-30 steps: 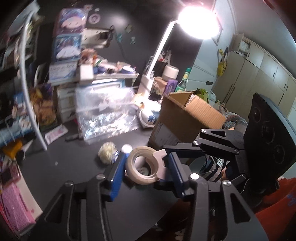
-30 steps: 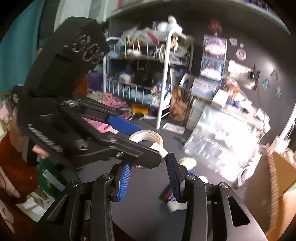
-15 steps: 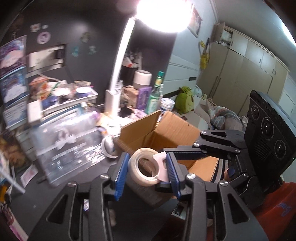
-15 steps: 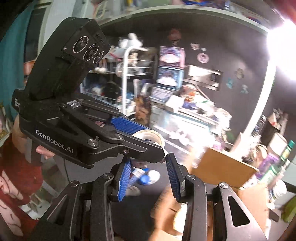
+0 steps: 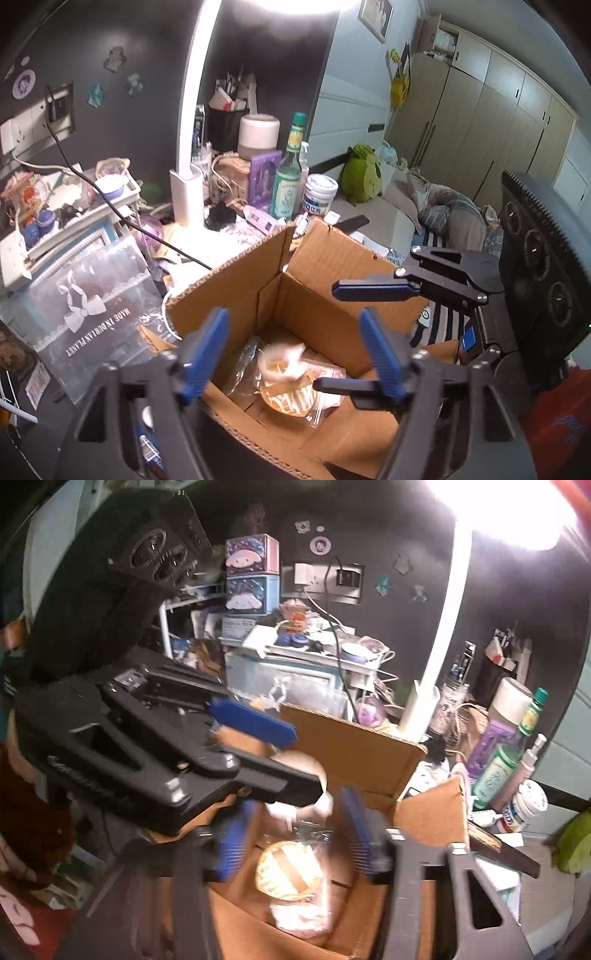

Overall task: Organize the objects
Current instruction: 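Carry the tape roll into the cardboard box and open the right tool, then move the right tool to the white plush ghost and grasp it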

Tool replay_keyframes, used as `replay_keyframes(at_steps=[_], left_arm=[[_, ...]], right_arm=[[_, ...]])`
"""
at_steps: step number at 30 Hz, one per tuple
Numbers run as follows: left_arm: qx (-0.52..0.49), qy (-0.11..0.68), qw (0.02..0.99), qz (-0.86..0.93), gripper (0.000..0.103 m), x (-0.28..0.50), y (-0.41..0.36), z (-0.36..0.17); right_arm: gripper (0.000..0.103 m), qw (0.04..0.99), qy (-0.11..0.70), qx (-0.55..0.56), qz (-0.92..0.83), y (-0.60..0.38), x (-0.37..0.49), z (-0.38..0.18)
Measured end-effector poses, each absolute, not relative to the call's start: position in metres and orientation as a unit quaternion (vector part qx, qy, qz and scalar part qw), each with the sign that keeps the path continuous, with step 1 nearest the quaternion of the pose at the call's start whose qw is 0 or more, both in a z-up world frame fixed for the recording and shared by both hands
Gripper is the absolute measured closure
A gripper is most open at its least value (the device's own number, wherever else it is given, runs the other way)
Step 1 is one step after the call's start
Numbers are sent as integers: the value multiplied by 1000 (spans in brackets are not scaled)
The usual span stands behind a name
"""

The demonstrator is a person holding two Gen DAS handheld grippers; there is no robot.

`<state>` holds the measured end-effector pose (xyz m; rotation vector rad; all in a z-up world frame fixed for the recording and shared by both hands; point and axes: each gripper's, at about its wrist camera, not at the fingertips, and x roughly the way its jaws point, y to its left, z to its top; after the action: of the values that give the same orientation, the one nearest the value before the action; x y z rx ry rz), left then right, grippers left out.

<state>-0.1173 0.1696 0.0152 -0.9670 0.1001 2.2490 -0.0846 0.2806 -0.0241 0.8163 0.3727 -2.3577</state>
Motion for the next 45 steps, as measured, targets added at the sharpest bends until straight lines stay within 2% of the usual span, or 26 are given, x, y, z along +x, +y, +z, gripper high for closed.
replay_keyframes(at_steps=[12, 18, 24, 32, 43, 45], left_arm=[[-322, 12, 289, 902, 26, -84, 100, 40], [-289, -12, 239, 927, 24, -53, 38, 47], [-278, -40, 181, 942, 17, -26, -24, 27], [-298, -62, 132, 943, 16, -7, -71, -25], [-343, -70, 127, 928, 16, -4, -87, -77], [-346, -71, 131, 926, 16, -5, -88, -79]], right_arm=[[45, 297, 135, 304, -895, 270, -75, -13], [45, 334, 143, 284, -887, 230, -56, -1], [45, 390, 148, 282, -864, 172, -34, -6], [45, 431, 146, 338, -824, 108, -18, -63], [46, 322, 174, 409, -836, 105, -44, -159], [49, 311, 179, 416, -836, 107, -51, -168]])
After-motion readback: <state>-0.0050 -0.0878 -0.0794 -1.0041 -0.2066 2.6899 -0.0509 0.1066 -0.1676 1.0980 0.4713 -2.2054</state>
